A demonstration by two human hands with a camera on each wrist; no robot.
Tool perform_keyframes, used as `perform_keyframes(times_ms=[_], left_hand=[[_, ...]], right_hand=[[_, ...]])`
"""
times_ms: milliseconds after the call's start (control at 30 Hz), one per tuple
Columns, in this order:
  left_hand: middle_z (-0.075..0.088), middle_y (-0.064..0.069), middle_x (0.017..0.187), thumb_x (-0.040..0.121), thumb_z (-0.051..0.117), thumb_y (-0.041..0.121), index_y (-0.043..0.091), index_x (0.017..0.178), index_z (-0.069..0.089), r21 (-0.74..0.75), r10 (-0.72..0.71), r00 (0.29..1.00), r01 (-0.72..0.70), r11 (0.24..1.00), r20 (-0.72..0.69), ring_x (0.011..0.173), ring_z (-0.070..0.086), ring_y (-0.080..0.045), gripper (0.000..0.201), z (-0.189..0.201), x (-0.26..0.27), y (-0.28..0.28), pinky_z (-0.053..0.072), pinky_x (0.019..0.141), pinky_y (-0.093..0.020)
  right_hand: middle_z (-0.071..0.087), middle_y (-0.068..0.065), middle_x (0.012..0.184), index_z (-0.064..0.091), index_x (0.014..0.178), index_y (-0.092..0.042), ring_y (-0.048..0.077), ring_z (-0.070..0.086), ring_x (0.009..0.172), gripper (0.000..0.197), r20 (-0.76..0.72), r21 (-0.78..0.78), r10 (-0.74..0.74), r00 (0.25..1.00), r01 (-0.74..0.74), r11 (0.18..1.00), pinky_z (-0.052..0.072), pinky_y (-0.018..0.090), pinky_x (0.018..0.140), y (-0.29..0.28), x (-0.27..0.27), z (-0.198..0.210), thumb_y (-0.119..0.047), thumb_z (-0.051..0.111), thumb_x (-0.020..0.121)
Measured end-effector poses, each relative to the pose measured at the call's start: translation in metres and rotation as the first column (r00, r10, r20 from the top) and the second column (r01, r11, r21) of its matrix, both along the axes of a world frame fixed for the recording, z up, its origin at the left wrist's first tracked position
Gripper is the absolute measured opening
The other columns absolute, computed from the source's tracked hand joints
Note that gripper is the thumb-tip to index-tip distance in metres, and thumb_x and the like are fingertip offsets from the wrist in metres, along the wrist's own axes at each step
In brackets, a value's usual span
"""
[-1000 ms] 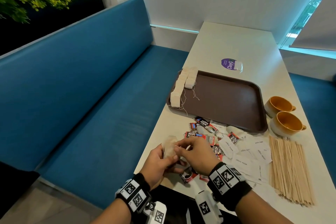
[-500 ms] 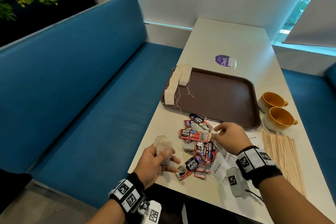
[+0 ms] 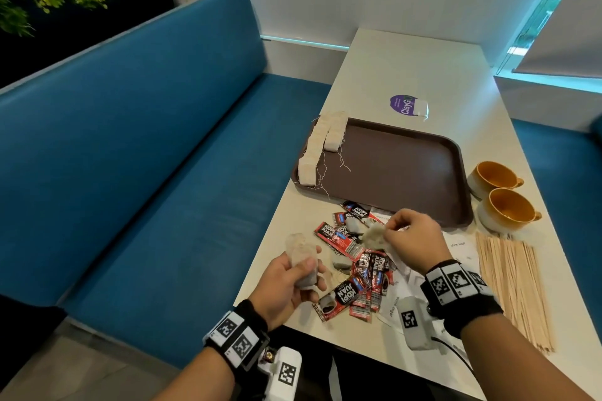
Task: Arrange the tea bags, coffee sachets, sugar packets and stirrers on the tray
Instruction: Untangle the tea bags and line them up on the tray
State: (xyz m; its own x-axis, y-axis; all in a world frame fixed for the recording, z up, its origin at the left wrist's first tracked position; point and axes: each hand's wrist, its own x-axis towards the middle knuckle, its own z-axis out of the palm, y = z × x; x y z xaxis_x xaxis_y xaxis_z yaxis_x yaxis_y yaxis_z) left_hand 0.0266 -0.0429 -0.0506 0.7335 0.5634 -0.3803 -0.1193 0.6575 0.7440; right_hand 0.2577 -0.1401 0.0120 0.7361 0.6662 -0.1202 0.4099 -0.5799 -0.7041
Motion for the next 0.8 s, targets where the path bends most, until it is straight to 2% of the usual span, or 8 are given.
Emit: perform_keyframes(times_ms=[133,267,333,400,467,567,700,800], left_hand=[[0.065,-0.014,0.087,0.098,0.059,0.007,-0.002,0.129,0.054,-0.007,-0.018,1.0,0.018,1.0,-0.02,0.069,0.061,-0.023,0.032,-0.004,0.004,-0.004,0.049,0.052,-0.029],[0.064,-0.014,0.085,0.097,0.062,0.023,-0.001,0.127,0.053,-0.041,0.006,1.0,-0.005,0.999,0.01,0.067,0.059,-0.023,0.039,-0.002,0.003,-0.002,0.047,0.048,-0.027],[0.064,-0.016,0.085,0.098,0.06,0.037,-0.001,0.125,0.054,-0.055,0.011,1.0,-0.01,0.998,0.014,0.065,0.056,-0.025,0.047,-0.002,0.003,-0.002,0.047,0.05,-0.03],[0.063,-0.02,0.086,0.097,0.058,0.052,-0.005,0.125,0.056,-0.059,0.007,0.999,-0.005,0.998,0.034,0.06,0.054,-0.025,0.063,-0.003,0.004,-0.003,0.047,0.055,-0.033],[0.066,-0.025,0.094,0.1,0.05,0.055,-0.003,0.131,0.058,-0.074,0.014,0.998,-0.009,0.997,0.064,0.063,0.059,-0.026,0.067,-0.002,0.006,-0.004,0.047,0.052,-0.032],[0.069,-0.027,0.103,0.1,0.049,0.048,0.003,0.132,0.061,-0.073,-0.001,0.998,0.005,0.997,0.061,0.072,0.065,-0.031,0.057,-0.001,0.004,-0.003,0.051,0.05,-0.03],[0.067,-0.028,0.108,0.093,0.063,0.03,-0.002,0.137,0.053,-0.005,-0.027,0.994,0.027,1.0,0.102,0.077,0.066,-0.03,0.055,-0.005,-0.001,-0.001,0.055,0.055,-0.032],[0.068,-0.028,0.103,0.09,0.069,0.021,-0.005,0.134,0.052,0.013,-0.014,0.998,0.013,1.0,0.066,0.076,0.068,-0.03,0.054,-0.007,0.002,-0.001,0.056,0.055,-0.03]], right_hand=[[0.068,0.001,0.074,0.066,0.075,-0.013,0.017,0.06,0.069,0.012,-0.088,0.204,-0.061,0.994,0.078,0.976,0.047,0.028,0.063,0.0,-0.003,0.013,-0.003,0.065,0.081],[0.071,0.007,0.08,0.069,0.082,-0.008,0.018,0.065,0.073,0.014,-0.34,0.319,0.063,0.938,0.053,0.946,0.058,0.034,0.067,0.009,-0.018,0.019,0.006,0.068,0.083],[0.073,0.009,0.085,0.071,0.09,-0.004,0.021,0.068,0.078,0.011,-0.481,0.326,0.19,0.856,-0.026,0.945,0.061,0.037,0.07,0.013,-0.03,0.021,0.006,0.068,0.088],[0.073,0.012,0.089,0.071,0.097,-0.002,0.025,0.067,0.078,0.011,-0.596,0.35,0.327,0.734,-0.129,0.928,0.06,0.041,0.071,0.016,-0.042,0.023,0.005,0.068,0.09],[0.071,0.012,0.087,0.073,0.099,-0.005,0.025,0.063,0.076,0.015,-0.613,0.362,0.428,0.664,-0.245,0.899,0.055,0.037,0.066,0.019,-0.05,0.022,0.005,0.071,0.088],[0.07,0.013,0.082,0.075,0.099,-0.007,0.031,0.061,0.076,0.022,-0.566,0.315,0.44,0.697,-0.31,0.897,0.055,0.04,0.068,0.024,-0.054,0.015,0.009,0.074,0.085],[0.073,0.017,0.086,0.076,0.099,-0.008,0.033,0.065,0.077,0.023,-0.519,0.221,0.337,0.785,-0.257,0.941,0.056,0.06,0.082,0.027,-0.054,0.005,0.007,0.077,0.083],[0.072,0.014,0.087,0.077,0.099,-0.01,0.024,0.067,0.076,0.025,-0.494,0.176,0.329,0.805,-0.278,0.944,0.058,0.056,0.084,0.025,-0.056,0.0,0.006,0.08,0.079]])
